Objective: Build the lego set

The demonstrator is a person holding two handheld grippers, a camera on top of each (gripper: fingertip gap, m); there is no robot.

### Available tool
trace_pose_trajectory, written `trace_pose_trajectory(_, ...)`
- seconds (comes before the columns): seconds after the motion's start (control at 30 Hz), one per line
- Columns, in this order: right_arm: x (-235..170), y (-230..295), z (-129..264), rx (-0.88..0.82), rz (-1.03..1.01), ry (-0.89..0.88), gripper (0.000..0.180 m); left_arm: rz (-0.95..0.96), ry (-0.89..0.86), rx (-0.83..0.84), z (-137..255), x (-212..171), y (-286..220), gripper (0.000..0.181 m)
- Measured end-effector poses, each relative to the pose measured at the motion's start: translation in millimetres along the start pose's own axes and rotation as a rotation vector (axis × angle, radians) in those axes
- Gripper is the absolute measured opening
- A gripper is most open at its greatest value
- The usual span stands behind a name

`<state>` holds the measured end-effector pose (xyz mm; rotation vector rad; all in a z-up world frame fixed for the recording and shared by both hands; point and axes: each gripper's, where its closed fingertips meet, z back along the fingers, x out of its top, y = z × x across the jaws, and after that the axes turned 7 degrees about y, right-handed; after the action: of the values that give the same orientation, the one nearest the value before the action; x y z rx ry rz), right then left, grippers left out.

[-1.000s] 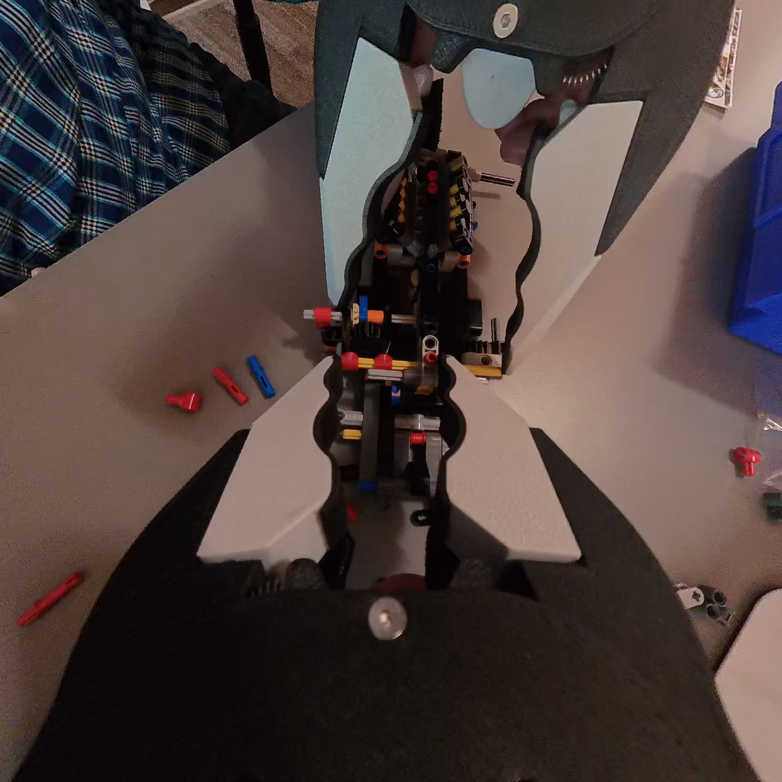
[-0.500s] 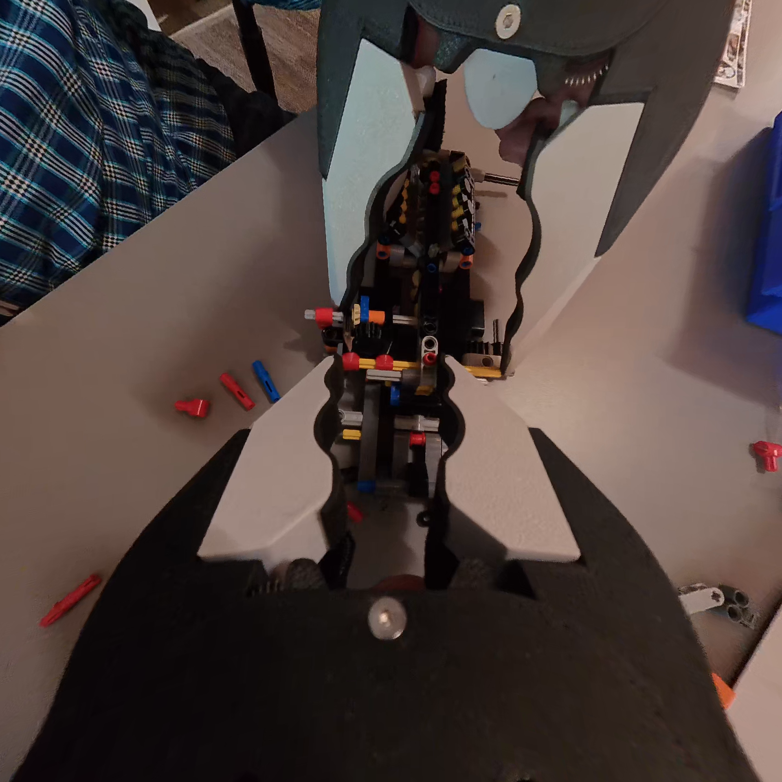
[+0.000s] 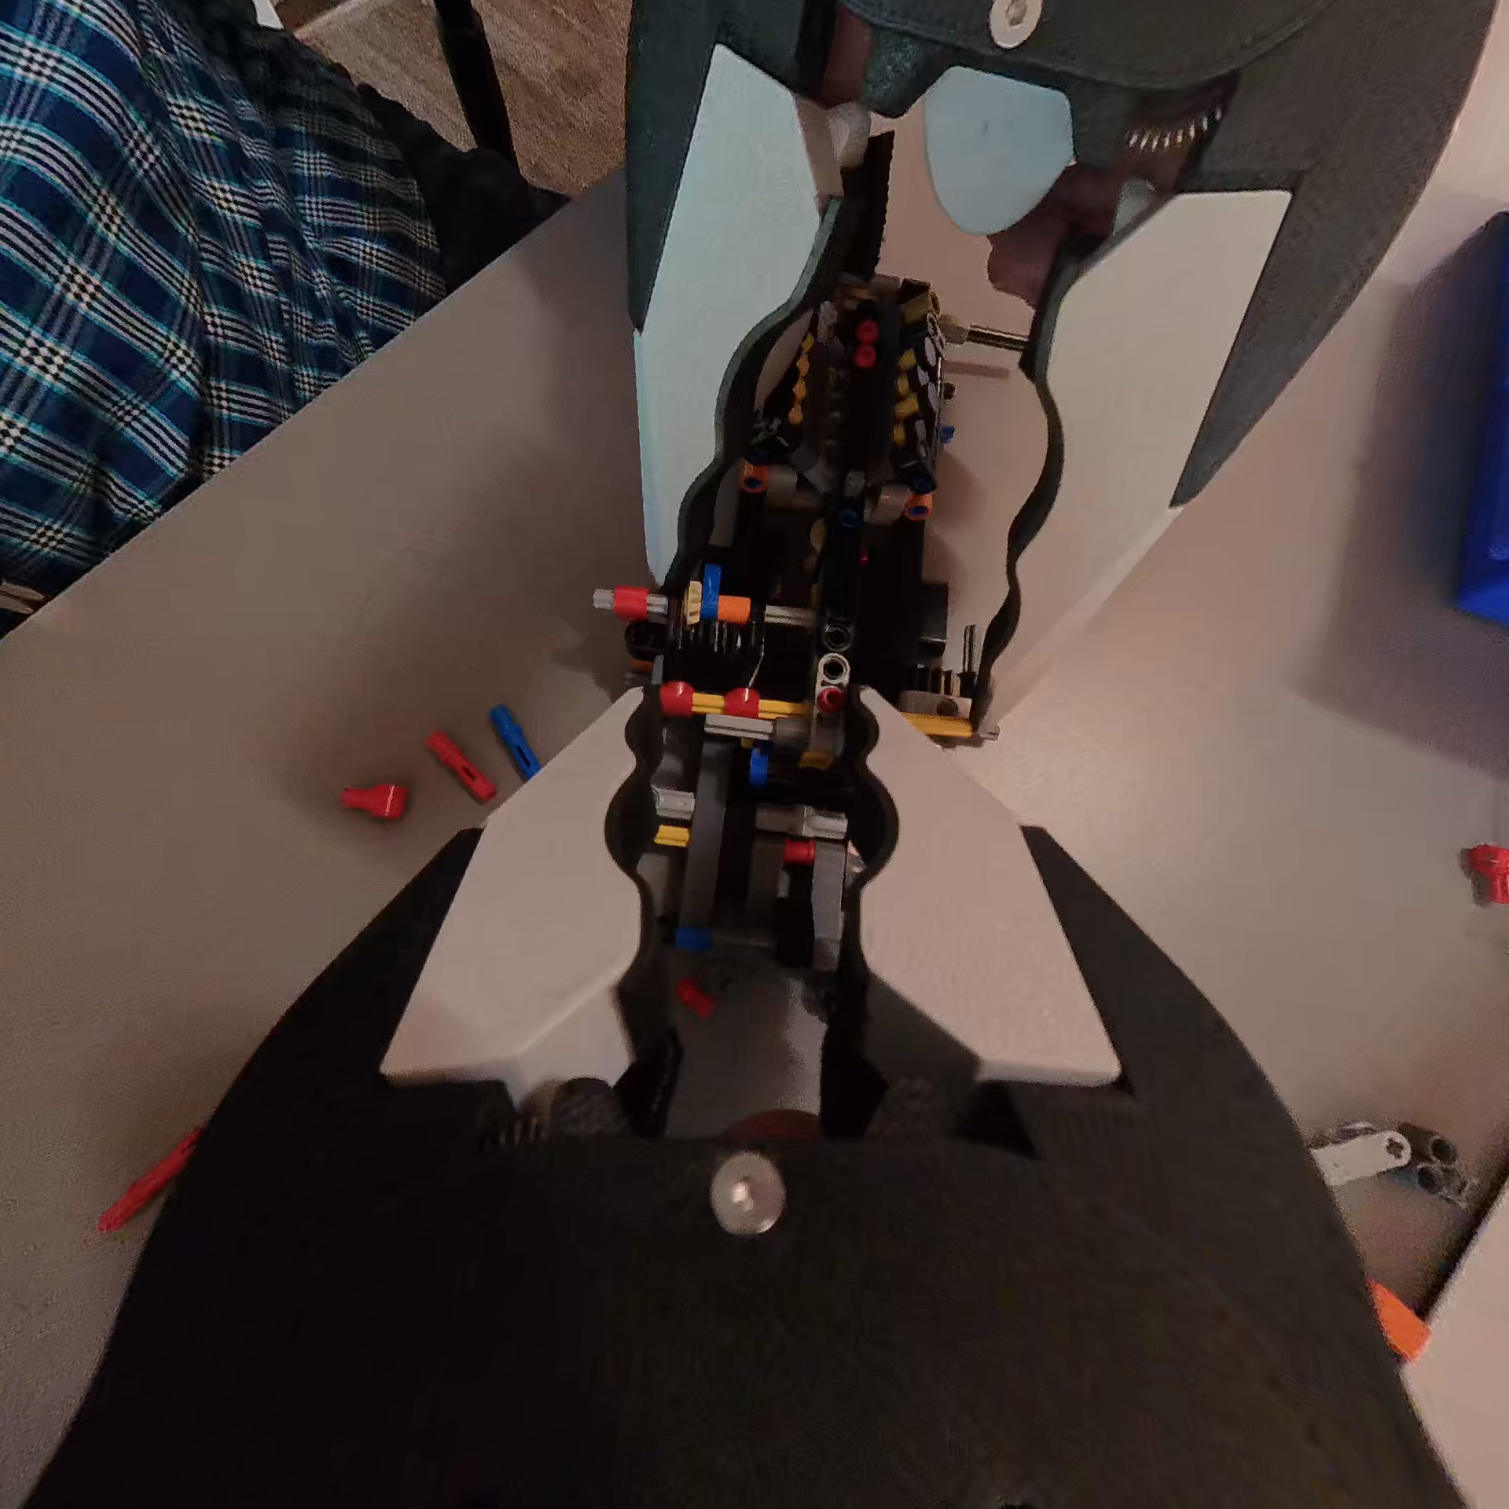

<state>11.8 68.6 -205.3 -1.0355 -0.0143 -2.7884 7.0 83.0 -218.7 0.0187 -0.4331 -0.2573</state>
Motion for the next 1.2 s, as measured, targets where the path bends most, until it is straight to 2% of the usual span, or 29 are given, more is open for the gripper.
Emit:
trace_pose_trajectory(0.73,1.6,1.8,-0.1,0.043,-0.060,-0.010,0.040,-0.055,0.041,-0.018,-2.8,0.2,-1.4,0.083)
trace_pose_trajectory(1.2,1.0,3.8,-0.8,0.034,-0.060,0.018,0.041,-0.107,0.047,-0.022,-0.3,-0.6,-1.9,0.078)
